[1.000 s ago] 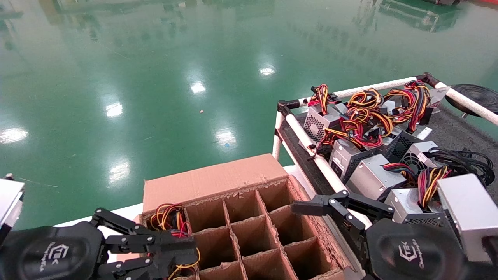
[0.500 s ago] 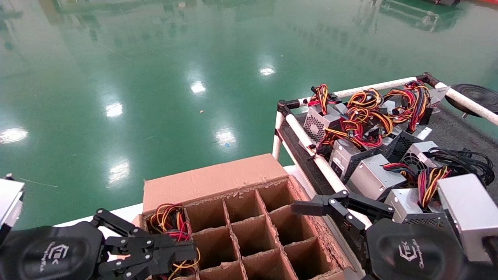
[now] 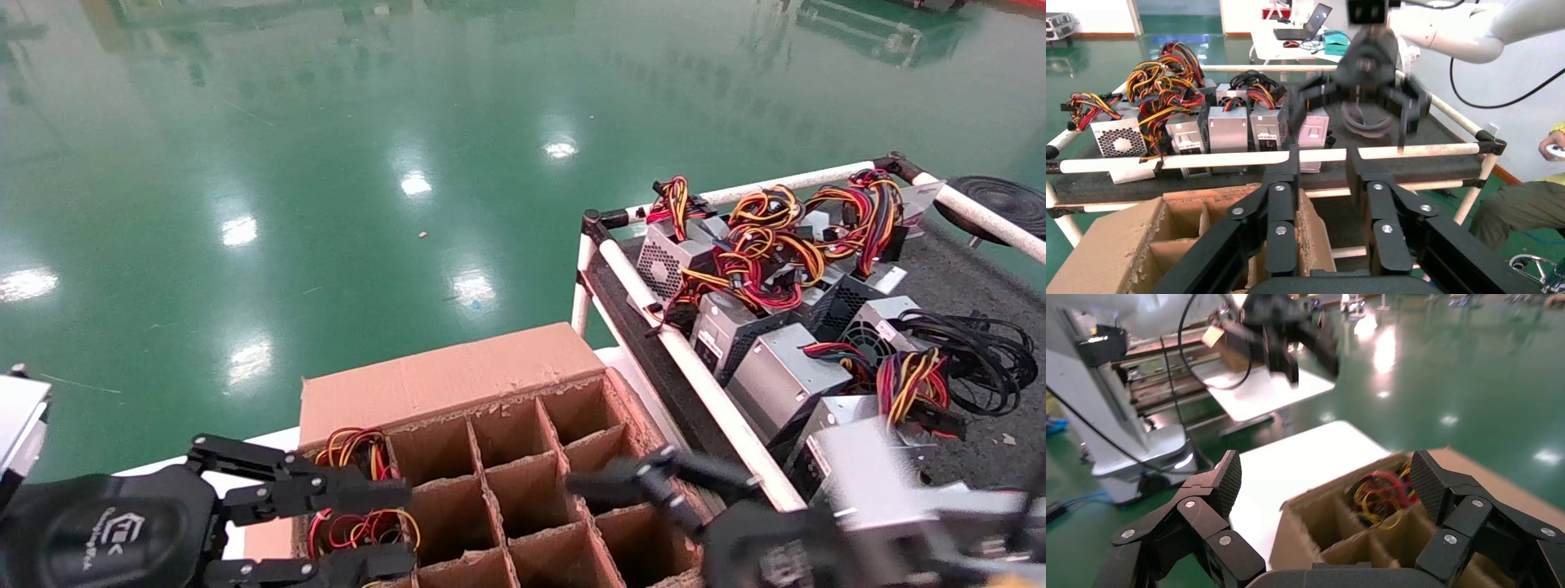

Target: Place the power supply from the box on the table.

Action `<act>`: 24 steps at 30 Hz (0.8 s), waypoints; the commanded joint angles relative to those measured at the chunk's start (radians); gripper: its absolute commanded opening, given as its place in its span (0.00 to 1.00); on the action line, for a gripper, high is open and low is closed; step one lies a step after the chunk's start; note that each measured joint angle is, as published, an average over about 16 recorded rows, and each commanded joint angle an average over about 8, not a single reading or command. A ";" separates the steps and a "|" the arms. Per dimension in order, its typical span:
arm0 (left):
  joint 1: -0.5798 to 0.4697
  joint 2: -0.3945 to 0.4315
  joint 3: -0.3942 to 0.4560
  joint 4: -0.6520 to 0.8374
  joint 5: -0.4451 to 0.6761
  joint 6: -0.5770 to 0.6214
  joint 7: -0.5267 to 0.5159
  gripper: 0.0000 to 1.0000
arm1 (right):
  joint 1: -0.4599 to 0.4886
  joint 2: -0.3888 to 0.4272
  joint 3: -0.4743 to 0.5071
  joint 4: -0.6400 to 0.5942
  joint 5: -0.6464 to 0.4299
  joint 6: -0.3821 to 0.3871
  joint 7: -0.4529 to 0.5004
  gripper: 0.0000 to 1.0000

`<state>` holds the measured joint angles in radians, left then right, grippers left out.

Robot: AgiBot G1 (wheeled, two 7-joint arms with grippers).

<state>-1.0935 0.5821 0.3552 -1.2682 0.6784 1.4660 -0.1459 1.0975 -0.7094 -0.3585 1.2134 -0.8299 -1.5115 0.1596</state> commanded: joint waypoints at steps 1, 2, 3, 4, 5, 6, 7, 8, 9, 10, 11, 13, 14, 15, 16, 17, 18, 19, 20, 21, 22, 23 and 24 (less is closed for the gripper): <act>0.000 0.000 0.000 0.000 0.000 0.000 0.000 1.00 | 0.007 -0.023 -0.022 -0.017 -0.029 -0.004 -0.003 1.00; 0.000 0.000 0.000 0.000 0.000 0.000 0.000 1.00 | 0.017 -0.037 -0.033 -0.031 -0.045 -0.007 -0.006 1.00; 0.000 0.000 0.000 0.000 0.000 0.000 0.000 1.00 | 0.027 -0.052 -0.045 -0.047 -0.062 -0.010 -0.010 1.00; 0.000 0.000 0.000 0.000 0.000 0.000 0.000 1.00 | 0.038 -0.067 -0.057 -0.063 -0.078 -0.014 -0.015 1.00; 0.000 0.000 0.000 0.000 0.000 0.000 0.000 1.00 | 0.049 -0.083 -0.067 -0.079 -0.092 -0.018 -0.021 1.00; 0.000 0.000 0.000 0.000 0.000 0.000 0.000 1.00 | 0.059 -0.099 -0.078 -0.096 -0.106 -0.022 -0.028 1.00; 0.000 0.000 0.000 0.000 0.000 0.000 0.000 1.00 | 0.070 -0.117 -0.089 -0.114 -0.120 -0.026 -0.036 1.00; 0.000 0.000 0.000 0.000 0.000 0.000 0.000 1.00 | 0.081 -0.134 -0.100 -0.132 -0.134 -0.030 -0.046 1.00; 0.000 0.000 0.000 0.000 0.000 0.000 0.000 1.00 | 0.091 -0.154 -0.111 -0.153 -0.148 -0.033 -0.056 1.00; 0.000 0.000 0.000 0.000 0.000 0.000 0.000 1.00 | 0.102 -0.173 -0.122 -0.174 -0.162 -0.035 -0.066 1.00; 0.000 0.000 0.000 0.000 0.000 0.000 0.000 1.00 | 0.112 -0.193 -0.133 -0.196 -0.175 -0.035 -0.077 1.00; 0.000 0.000 0.000 0.000 0.000 0.000 0.000 1.00 | 0.133 -0.234 -0.153 -0.247 -0.203 -0.033 -0.099 1.00; 0.000 0.000 0.000 0.000 0.000 0.000 0.000 1.00 | 0.144 -0.255 -0.163 -0.274 -0.217 -0.030 -0.111 1.00; 0.000 0.000 0.000 0.000 0.000 0.000 0.000 1.00 | 0.155 -0.276 -0.172 -0.303 -0.231 -0.025 -0.123 1.00; 0.000 0.000 0.000 0.000 0.000 0.000 0.000 1.00 | 0.166 -0.296 -0.180 -0.333 -0.243 -0.020 -0.135 1.00; 0.000 0.000 0.000 0.000 0.000 0.000 0.000 1.00 | 0.177 -0.315 -0.187 -0.362 -0.255 -0.015 -0.147 1.00; 0.000 0.000 0.000 0.000 0.000 0.000 0.000 1.00 | 0.188 -0.334 -0.194 -0.391 -0.266 -0.010 -0.159 1.00; 0.000 0.000 0.000 0.000 0.000 0.000 0.000 1.00 | 0.199 -0.353 -0.200 -0.421 -0.276 -0.005 -0.172 1.00; 0.000 0.000 0.000 0.000 0.000 0.000 0.000 1.00 | 0.210 -0.370 -0.204 -0.450 -0.285 -0.001 -0.185 1.00; 0.000 0.000 0.000 0.000 0.000 0.000 0.000 1.00 | 0.221 -0.387 -0.209 -0.480 -0.293 0.004 -0.198 1.00; 0.000 0.000 0.000 0.000 0.000 0.000 0.000 1.00 | 0.232 -0.404 -0.212 -0.509 -0.300 0.009 -0.210 1.00; 0.000 0.000 0.000 0.000 0.000 0.000 0.000 1.00 | 0.241 -0.420 -0.215 -0.536 -0.305 0.013 -0.222 1.00; 0.000 0.000 0.000 0.000 0.000 0.000 0.000 1.00 | 0.250 -0.435 -0.217 -0.563 -0.309 0.018 -0.232 1.00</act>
<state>-1.0937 0.5820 0.3556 -1.2681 0.6782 1.4659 -0.1457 1.3439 -1.1411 -0.5722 0.6562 -1.1326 -1.4945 -0.0684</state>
